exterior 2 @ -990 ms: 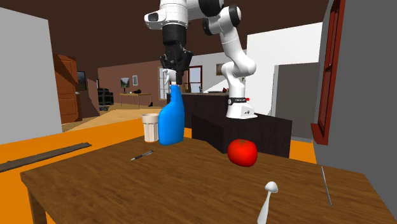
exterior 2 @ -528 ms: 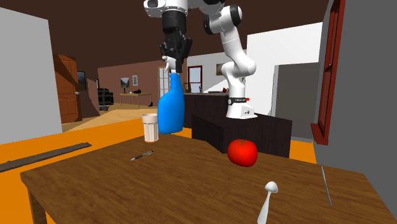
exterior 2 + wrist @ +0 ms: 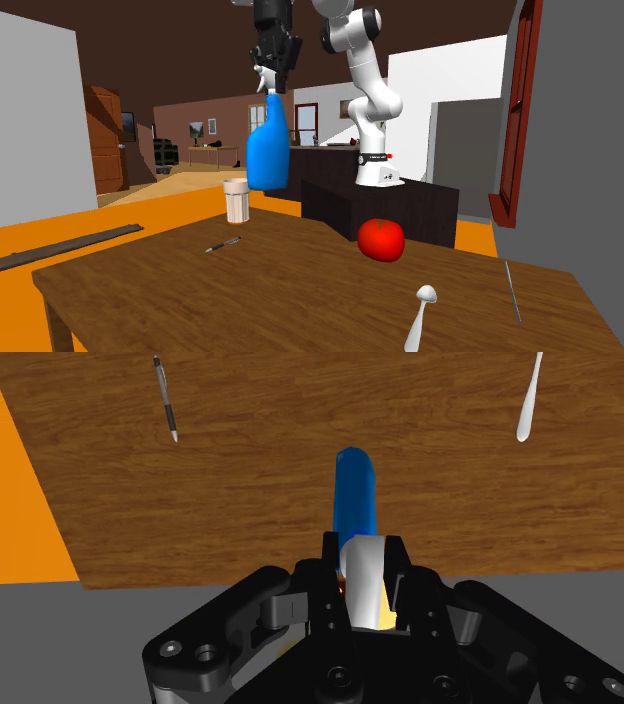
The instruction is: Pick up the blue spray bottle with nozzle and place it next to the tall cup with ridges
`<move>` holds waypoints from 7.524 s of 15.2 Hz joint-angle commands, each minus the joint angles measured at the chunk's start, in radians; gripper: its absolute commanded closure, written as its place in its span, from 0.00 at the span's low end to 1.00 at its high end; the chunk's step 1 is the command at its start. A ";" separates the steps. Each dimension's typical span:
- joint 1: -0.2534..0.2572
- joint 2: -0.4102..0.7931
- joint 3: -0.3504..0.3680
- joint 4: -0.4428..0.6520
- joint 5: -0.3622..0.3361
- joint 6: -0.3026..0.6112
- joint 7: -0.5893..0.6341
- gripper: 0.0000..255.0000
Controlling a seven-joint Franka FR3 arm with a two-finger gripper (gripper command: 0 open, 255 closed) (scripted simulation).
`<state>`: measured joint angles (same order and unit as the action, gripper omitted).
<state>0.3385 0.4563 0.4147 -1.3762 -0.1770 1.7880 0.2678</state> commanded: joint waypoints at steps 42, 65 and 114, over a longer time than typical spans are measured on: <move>-0.425 -0.076 -0.165 0.003 0.085 -0.054 -0.592 1.00; -0.603 0.325 -0.257 0.506 0.064 -0.152 -0.899 1.00; -0.620 0.425 -0.269 0.160 0.046 0.291 -0.878 0.00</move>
<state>-0.2817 0.8811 0.1457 -1.2157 -0.1309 2.0791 -0.6104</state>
